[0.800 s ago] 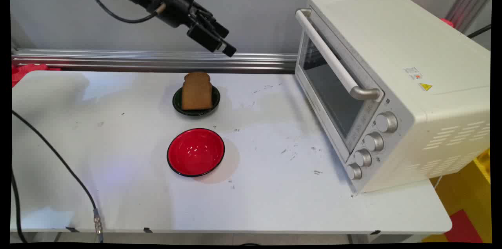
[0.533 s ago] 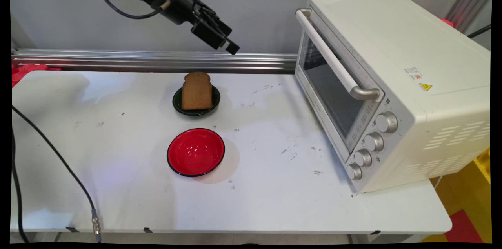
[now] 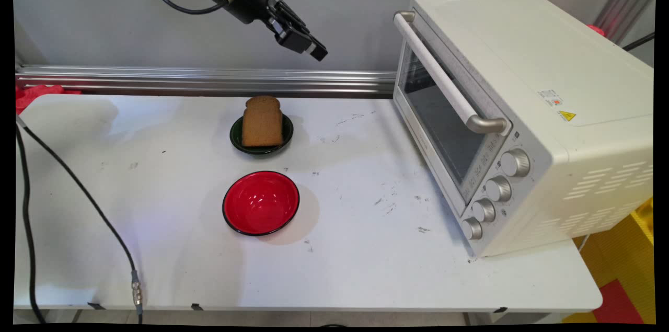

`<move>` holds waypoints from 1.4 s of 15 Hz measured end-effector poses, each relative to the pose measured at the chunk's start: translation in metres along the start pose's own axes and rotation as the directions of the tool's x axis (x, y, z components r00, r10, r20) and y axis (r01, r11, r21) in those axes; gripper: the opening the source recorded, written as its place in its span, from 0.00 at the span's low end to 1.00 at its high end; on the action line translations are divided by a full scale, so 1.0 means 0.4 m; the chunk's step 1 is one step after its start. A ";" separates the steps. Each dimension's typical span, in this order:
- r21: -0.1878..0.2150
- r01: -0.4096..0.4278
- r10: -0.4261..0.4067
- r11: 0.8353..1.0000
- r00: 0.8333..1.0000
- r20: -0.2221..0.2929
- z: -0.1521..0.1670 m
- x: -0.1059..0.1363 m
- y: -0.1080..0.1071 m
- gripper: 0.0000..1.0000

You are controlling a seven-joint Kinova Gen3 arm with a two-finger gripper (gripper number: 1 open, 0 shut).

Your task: Open the oven

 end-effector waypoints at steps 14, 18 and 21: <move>-0.004 0.008 -0.008 1.000 1.000 0.011 0.134 0.234 0.002 0.00; -0.003 0.008 -0.008 1.000 1.000 -0.009 0.187 0.316 0.010 0.00; -0.013 0.004 -0.004 1.000 1.000 -0.014 0.231 0.360 0.016 0.00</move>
